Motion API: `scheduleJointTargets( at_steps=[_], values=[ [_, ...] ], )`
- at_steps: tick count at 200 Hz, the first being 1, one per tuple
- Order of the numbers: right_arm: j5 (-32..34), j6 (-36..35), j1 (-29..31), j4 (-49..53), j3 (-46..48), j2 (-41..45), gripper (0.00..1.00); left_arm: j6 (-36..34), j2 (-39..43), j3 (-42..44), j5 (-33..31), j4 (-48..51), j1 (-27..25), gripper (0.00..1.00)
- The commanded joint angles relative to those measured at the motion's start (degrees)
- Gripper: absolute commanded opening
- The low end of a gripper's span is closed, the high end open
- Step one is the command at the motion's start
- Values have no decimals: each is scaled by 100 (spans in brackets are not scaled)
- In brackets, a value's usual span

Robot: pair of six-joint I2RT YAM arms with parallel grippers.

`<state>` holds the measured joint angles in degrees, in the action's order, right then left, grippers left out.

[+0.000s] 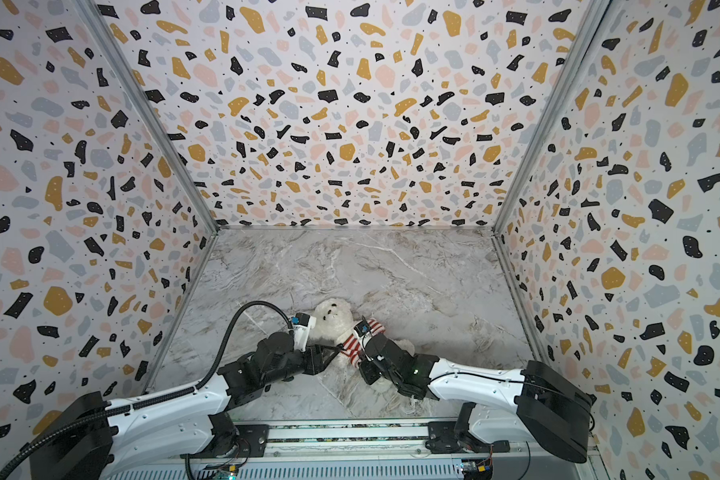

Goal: Dress the teddy bear

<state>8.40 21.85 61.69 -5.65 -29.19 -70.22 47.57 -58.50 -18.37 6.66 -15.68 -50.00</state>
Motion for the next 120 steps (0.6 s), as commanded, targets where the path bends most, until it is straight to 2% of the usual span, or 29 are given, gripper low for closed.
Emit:
scheduleJointTargets(
  at_steps=[1, 19, 40, 120],
  values=[
    [42, 41, 57, -13, -143, -109, 0, 71, 96, -17, -248, 376, -92, 49],
    [45, 77, 90, -41, -157, -157, 0, 85, 102, -33, -487, 612, -236, 53],
    [47, 108, 115, -41, -157, -202, 0, 135, 66, -18, -695, 772, -411, 54],
    [47, 116, 152, -39, -223, -278, 0, 448, -466, -41, -755, 190, -806, 43]
  ],
)
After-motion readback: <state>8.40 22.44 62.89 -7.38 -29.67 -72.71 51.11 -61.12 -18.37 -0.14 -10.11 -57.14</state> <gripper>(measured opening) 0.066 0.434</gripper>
